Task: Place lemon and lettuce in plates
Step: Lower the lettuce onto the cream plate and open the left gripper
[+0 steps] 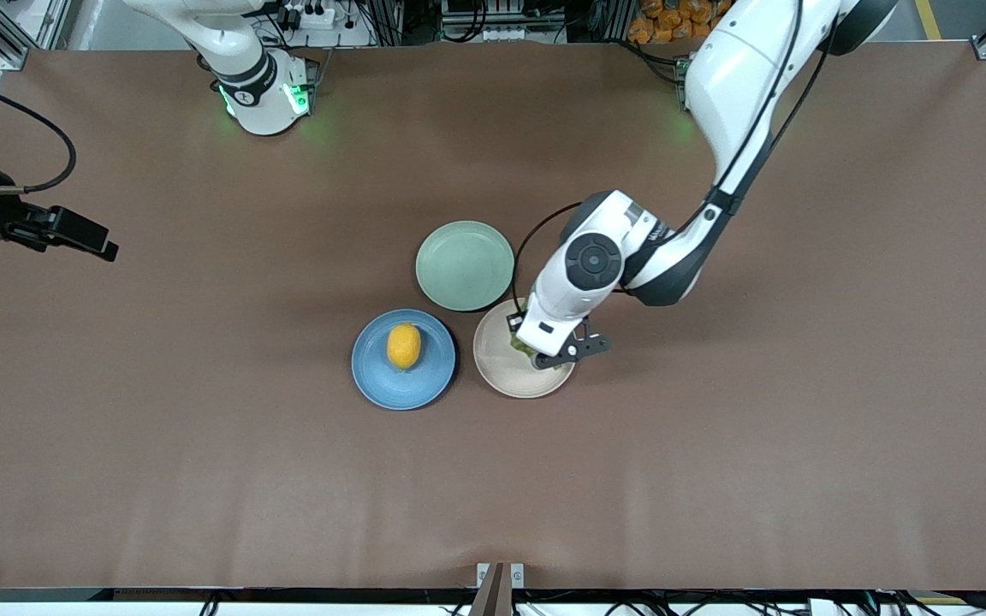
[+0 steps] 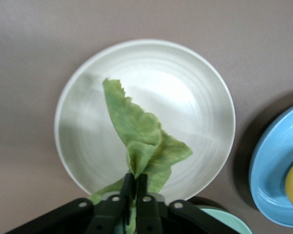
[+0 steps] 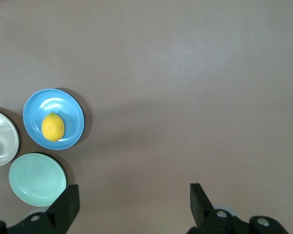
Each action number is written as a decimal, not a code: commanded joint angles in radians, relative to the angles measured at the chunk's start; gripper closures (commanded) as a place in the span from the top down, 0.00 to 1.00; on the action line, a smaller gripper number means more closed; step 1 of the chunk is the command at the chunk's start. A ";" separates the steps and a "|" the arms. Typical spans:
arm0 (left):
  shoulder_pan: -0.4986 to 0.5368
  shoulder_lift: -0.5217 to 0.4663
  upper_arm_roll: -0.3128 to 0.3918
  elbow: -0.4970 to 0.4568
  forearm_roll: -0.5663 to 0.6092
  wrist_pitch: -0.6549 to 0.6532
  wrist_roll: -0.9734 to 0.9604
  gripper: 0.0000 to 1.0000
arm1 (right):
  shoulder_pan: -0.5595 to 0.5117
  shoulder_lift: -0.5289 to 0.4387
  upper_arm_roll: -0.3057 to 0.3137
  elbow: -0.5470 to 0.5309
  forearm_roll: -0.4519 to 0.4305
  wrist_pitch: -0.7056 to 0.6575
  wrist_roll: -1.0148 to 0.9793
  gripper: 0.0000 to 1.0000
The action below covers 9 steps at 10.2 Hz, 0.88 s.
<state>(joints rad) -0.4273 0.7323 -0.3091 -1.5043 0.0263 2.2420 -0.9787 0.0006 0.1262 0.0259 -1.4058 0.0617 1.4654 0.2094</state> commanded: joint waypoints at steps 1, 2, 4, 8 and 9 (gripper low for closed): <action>-0.019 0.019 0.010 0.027 -0.011 0.018 -0.031 1.00 | 0.001 -0.111 0.000 -0.149 -0.041 0.027 -0.024 1.00; -0.016 0.004 0.010 0.029 -0.008 0.016 -0.026 1.00 | 0.001 -0.118 0.000 -0.159 -0.069 0.030 -0.077 1.00; 0.013 -0.071 0.013 0.027 0.000 0.010 -0.006 1.00 | 0.002 -0.134 0.000 -0.180 -0.072 0.027 -0.127 1.00; 0.129 -0.252 0.012 0.021 0.000 -0.186 0.199 1.00 | 0.002 -0.151 -0.001 -0.202 -0.072 0.018 -0.128 1.00; 0.174 -0.311 0.007 0.018 0.000 -0.282 0.260 1.00 | -0.001 -0.157 -0.001 -0.211 -0.074 0.022 -0.131 1.00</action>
<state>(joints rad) -0.3057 0.5118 -0.2968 -1.4470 0.0267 2.0470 -0.7917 0.0007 0.0177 0.0260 -1.5646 0.0009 1.4767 0.0913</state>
